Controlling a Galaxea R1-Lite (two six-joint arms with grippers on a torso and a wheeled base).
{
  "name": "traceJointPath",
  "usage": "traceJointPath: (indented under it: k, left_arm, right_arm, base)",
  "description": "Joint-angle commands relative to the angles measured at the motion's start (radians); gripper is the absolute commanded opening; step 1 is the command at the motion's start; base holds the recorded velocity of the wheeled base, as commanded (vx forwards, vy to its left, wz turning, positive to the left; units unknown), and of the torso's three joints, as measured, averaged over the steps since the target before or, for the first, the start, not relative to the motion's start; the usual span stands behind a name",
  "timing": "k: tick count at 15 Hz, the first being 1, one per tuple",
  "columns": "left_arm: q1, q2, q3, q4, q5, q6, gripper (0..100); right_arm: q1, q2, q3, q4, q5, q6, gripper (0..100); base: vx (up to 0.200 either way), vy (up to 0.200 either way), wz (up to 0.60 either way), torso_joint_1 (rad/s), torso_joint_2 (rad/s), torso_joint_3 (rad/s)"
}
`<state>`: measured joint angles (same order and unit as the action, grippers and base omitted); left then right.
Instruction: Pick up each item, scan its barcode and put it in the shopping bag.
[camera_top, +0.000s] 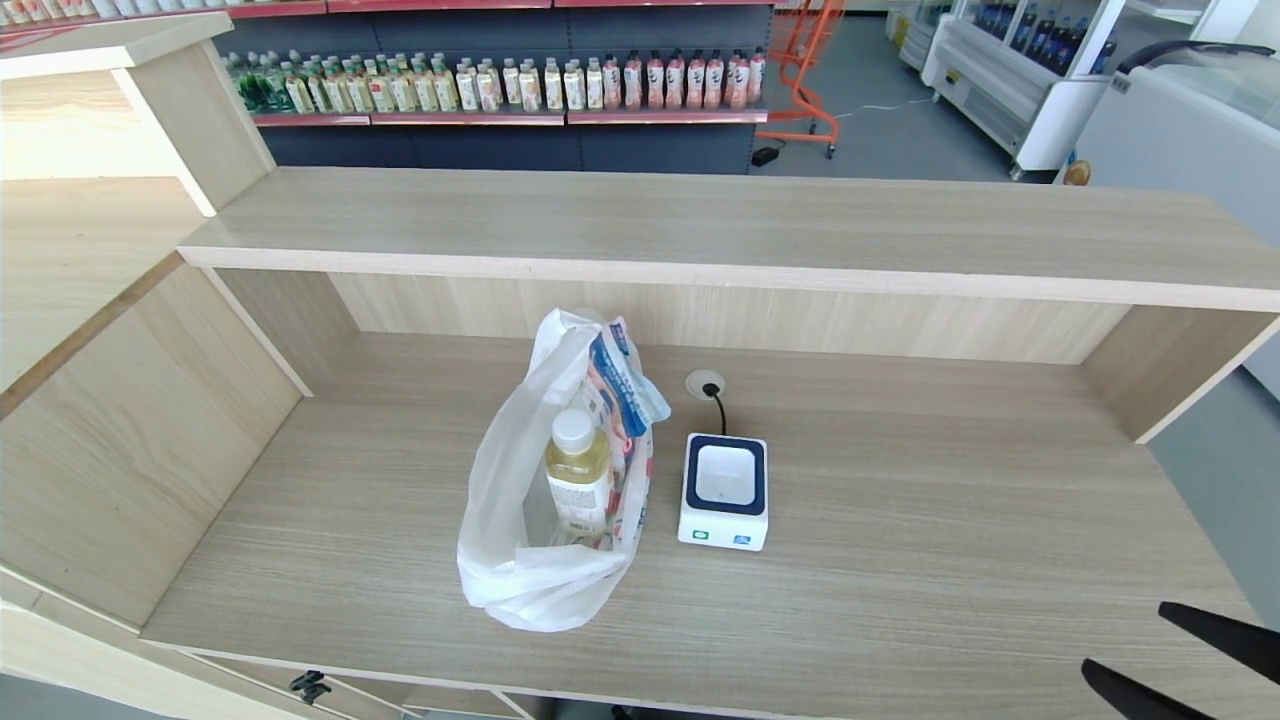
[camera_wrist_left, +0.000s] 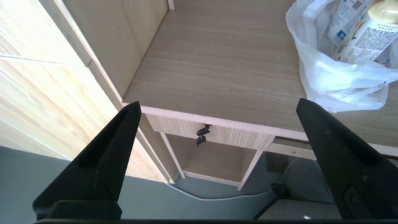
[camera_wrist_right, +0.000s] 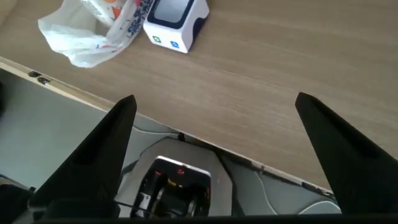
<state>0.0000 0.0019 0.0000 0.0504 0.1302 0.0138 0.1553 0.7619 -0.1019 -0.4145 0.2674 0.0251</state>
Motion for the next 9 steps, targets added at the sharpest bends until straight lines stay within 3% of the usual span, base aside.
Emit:
traceJointPath:
  k: [1, 4, 9]
  left_arm:
    - [0.0, 0.0, 0.0, 0.0, 0.0, 0.0, 100]
    - [0.0, 0.0, 0.0, 0.0, 0.0, 0.0, 100]
    - [0.0, 0.0, 0.0, 0.0, 0.0, 0.0, 100]
  right_arm:
    - [-0.102, -0.589, 0.102, 0.304, -0.088, 0.004, 100]
    - [-0.177, -0.708, 0.102, 0.344, -0.111, -0.011, 100]
    - [-0.158, -0.762, 0.102, 0.336, -0.16, -0.03, 100]
  base:
    - [0.0, 0.0, 0.0, 0.0, 0.0, 0.0]
    - [0.0, 0.0, 0.0, 0.0, 0.0, 0.0]
    - [0.0, 0.0, 0.0, 0.0, 0.0, 0.0]
